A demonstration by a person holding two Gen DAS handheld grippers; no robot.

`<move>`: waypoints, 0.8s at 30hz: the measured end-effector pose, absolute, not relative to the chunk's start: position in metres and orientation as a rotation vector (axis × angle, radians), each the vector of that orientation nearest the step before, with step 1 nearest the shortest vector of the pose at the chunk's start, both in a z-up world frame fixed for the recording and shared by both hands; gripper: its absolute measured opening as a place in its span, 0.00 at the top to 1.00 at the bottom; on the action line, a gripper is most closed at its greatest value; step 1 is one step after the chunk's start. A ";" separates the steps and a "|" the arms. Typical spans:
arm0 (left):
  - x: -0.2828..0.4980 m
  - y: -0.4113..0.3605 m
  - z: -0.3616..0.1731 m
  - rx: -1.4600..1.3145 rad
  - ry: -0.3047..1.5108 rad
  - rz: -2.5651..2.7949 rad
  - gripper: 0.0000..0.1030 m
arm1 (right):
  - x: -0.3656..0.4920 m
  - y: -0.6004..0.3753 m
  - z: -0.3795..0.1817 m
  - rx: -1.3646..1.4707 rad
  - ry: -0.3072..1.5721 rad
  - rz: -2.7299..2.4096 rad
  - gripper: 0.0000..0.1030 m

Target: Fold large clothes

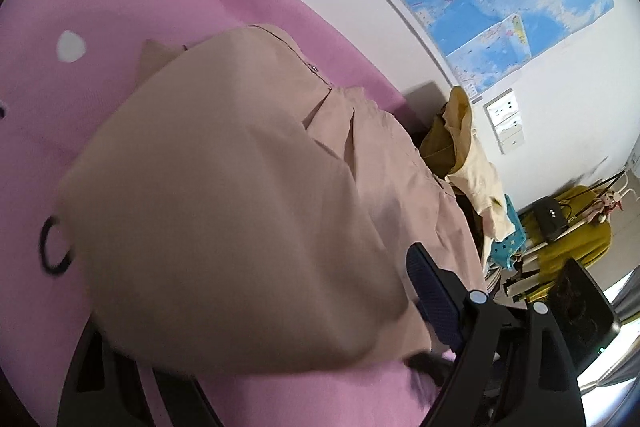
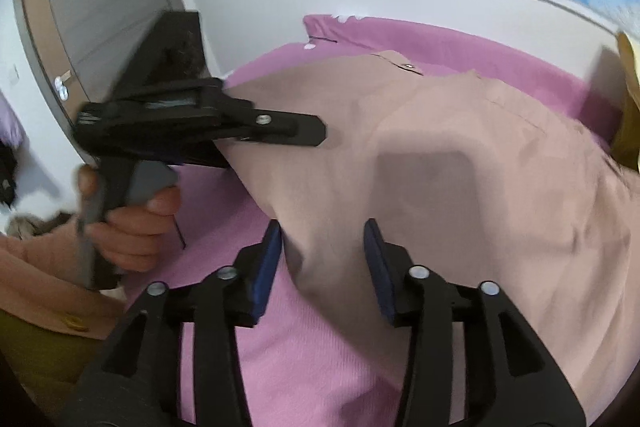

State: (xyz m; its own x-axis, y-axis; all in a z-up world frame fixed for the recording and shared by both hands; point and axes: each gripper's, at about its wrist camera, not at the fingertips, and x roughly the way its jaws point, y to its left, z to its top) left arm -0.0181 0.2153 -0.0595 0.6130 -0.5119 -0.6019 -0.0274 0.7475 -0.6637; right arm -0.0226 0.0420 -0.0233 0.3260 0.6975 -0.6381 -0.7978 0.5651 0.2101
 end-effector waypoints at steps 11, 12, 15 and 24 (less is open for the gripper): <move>0.000 0.209 -0.057 -0.510 0.916 -0.231 0.58 | -0.049 -0.126 -0.037 0.456 0.894 0.848 0.29; 0.000 0.209 -0.058 -0.511 0.918 -0.232 0.58 | -0.053 -0.142 -0.043 0.504 0.909 0.796 0.29; 0.001 0.210 -0.057 -0.506 0.929 -0.231 0.58 | -0.061 -0.172 -0.056 0.600 0.924 0.685 0.26; 0.002 0.209 -0.055 -0.489 0.941 -0.225 0.57 | -0.037 -0.171 -0.067 0.582 0.911 0.436 0.18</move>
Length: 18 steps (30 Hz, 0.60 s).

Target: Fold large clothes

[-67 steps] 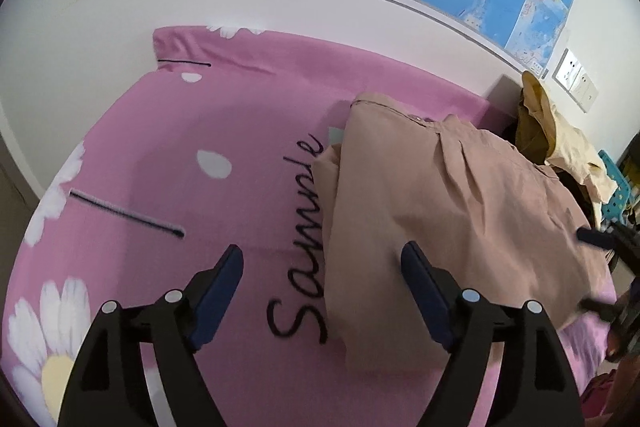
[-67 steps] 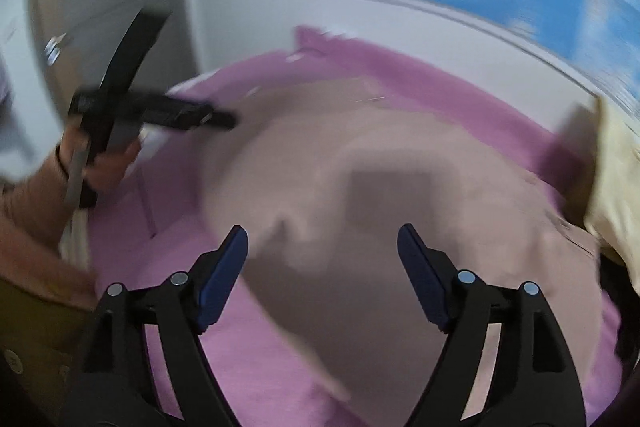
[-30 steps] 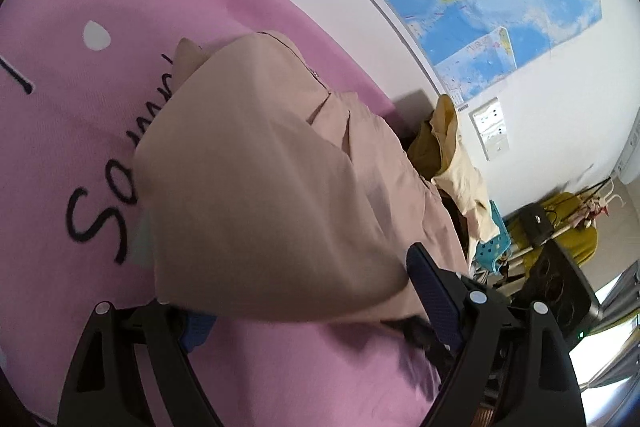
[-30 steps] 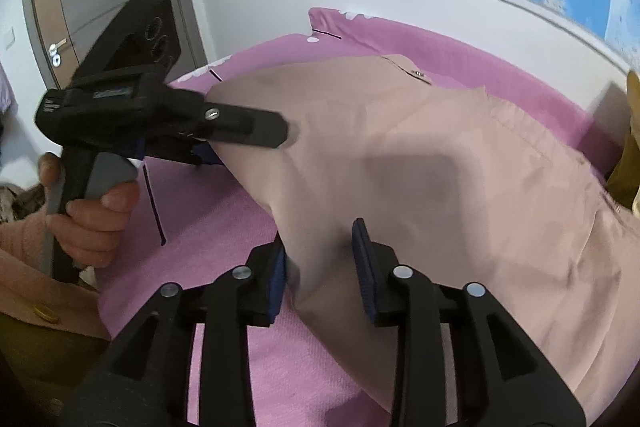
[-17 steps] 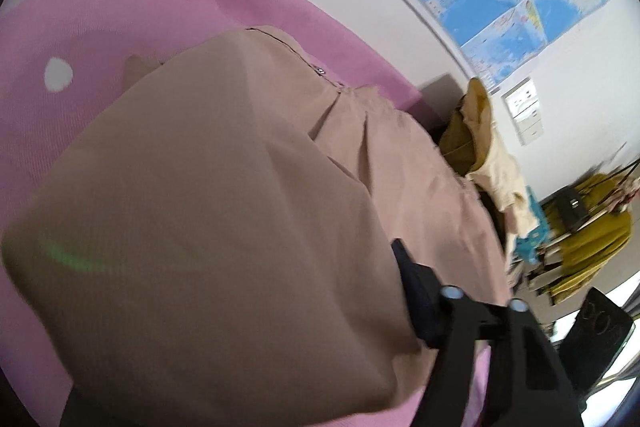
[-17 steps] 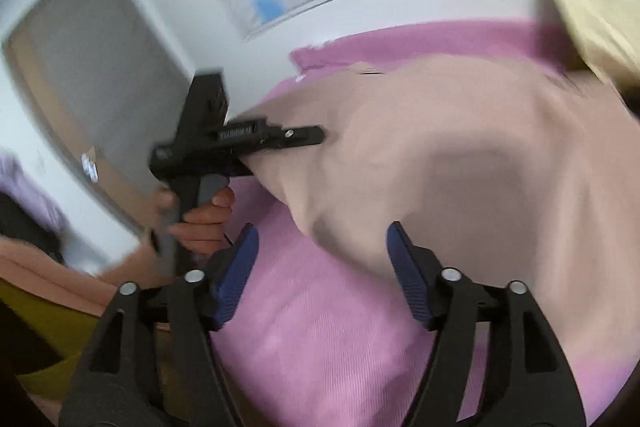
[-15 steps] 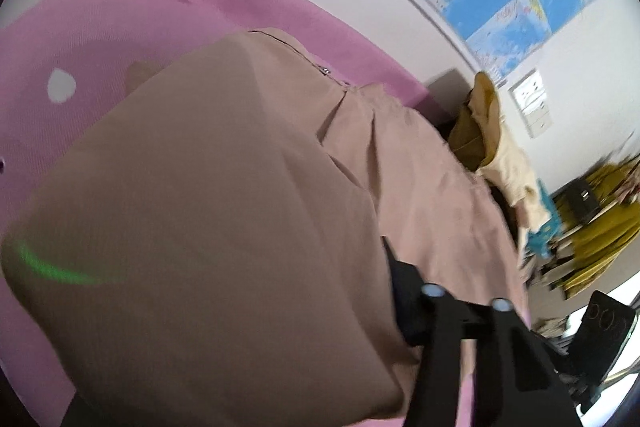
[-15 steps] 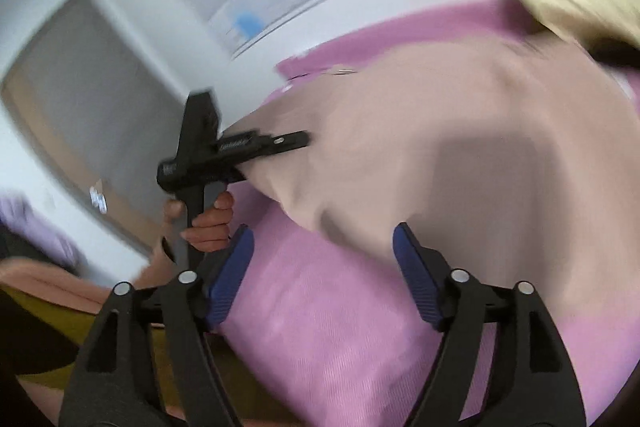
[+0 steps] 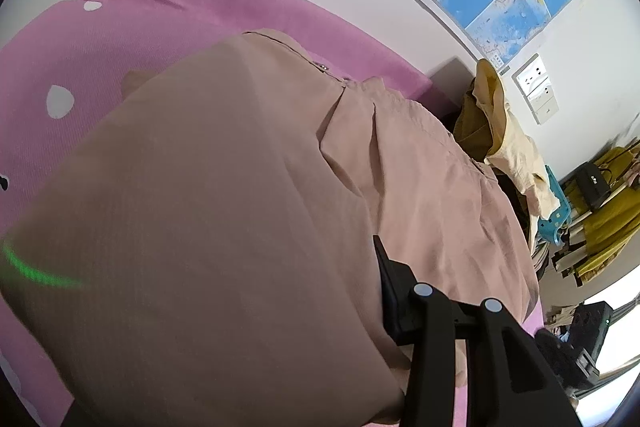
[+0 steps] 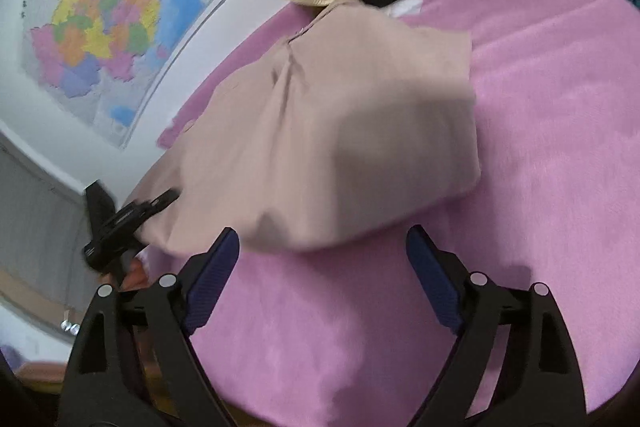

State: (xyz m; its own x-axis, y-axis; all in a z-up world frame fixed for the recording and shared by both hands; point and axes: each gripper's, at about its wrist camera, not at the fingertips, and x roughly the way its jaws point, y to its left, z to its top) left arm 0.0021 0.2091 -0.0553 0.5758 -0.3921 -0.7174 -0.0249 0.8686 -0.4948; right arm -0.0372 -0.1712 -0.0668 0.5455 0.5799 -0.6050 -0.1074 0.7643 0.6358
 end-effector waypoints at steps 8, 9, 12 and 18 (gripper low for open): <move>0.006 0.210 -0.055 -0.517 0.943 -0.235 0.48 | -0.006 -0.153 -0.070 0.612 0.814 0.368 0.11; 0.006 0.209 -0.054 -0.521 0.942 -0.231 0.48 | -0.002 -0.152 -0.071 0.620 0.803 0.368 0.11; 0.009 0.205 -0.053 -0.496 0.932 -0.203 0.44 | 0.009 -0.150 -0.071 0.646 0.787 0.380 0.11; 0.021 0.203 -0.051 -0.551 0.903 -0.200 0.16 | 0.034 -0.143 -0.068 0.648 0.792 0.432 0.11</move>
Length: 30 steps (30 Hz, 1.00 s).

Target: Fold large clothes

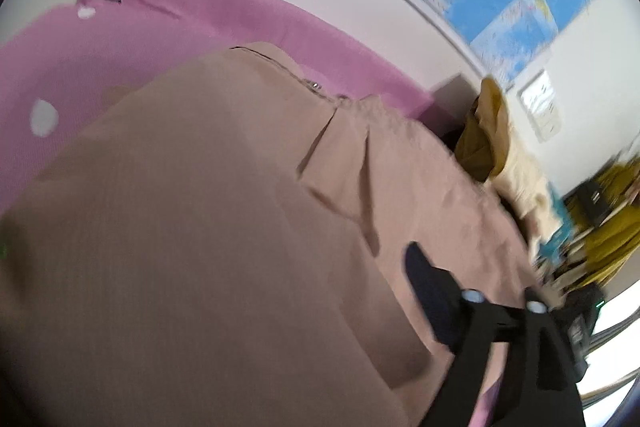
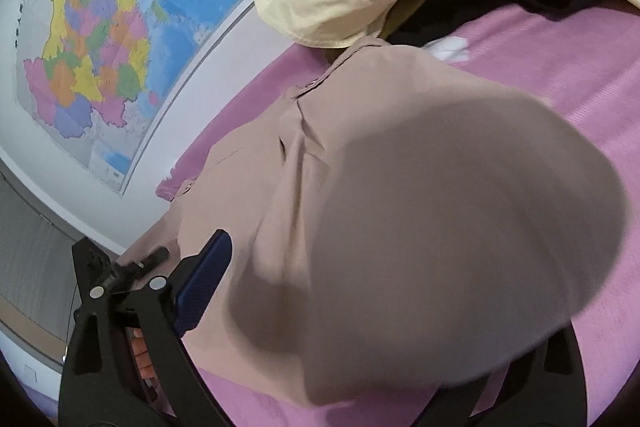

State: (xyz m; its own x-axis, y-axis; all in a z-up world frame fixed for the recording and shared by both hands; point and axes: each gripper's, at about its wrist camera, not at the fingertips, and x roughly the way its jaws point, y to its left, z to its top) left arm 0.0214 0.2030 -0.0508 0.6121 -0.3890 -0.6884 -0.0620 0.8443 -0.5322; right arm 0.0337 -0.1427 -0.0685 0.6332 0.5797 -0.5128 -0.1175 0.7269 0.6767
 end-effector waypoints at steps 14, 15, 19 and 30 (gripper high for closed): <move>0.036 0.204 -0.044 -0.453 0.941 -0.106 0.56 | 0.069 -0.142 -0.077 0.682 0.843 0.499 0.65; 0.037 0.206 -0.046 -0.461 0.949 -0.108 0.52 | 0.070 -0.142 -0.079 0.697 0.843 0.505 0.58; 0.042 0.200 -0.045 -0.438 0.955 -0.137 0.38 | 0.076 -0.139 -0.078 0.711 0.830 0.521 0.44; 0.051 0.207 -0.021 -0.432 0.947 -0.100 0.84 | 0.087 -0.128 -0.055 0.681 0.793 0.592 0.82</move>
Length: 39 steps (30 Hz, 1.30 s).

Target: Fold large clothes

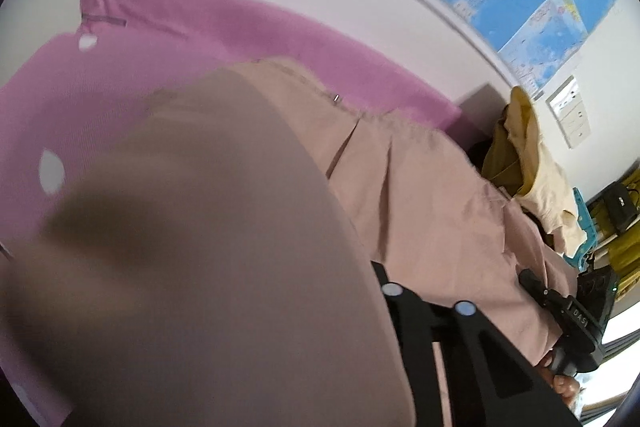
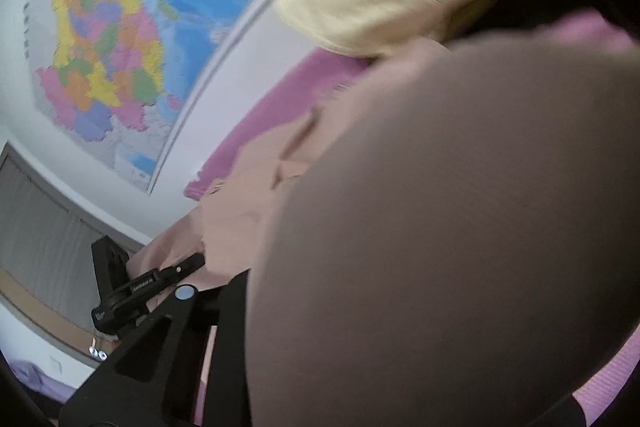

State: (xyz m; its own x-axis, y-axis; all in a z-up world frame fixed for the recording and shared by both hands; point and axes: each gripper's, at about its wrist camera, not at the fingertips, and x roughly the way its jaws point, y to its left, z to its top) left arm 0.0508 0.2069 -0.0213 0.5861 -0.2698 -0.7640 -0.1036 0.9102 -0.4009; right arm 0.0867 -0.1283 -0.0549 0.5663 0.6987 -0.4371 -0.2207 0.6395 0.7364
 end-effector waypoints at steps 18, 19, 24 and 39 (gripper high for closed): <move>0.053 0.271 0.073 -0.401 0.764 -0.047 0.86 | 0.106 -0.056 0.046 0.562 0.672 0.790 0.85; 0.050 0.278 0.077 -0.396 0.755 -0.041 0.86 | 0.108 -0.051 0.052 0.550 0.663 0.800 0.85; 0.045 0.298 0.105 -0.366 0.695 0.004 0.86 | 0.116 -0.033 0.067 0.526 0.641 0.844 0.85; 0.044 0.342 0.130 -0.347 0.635 0.122 0.86 | 0.147 0.026 0.085 0.492 0.653 0.924 0.85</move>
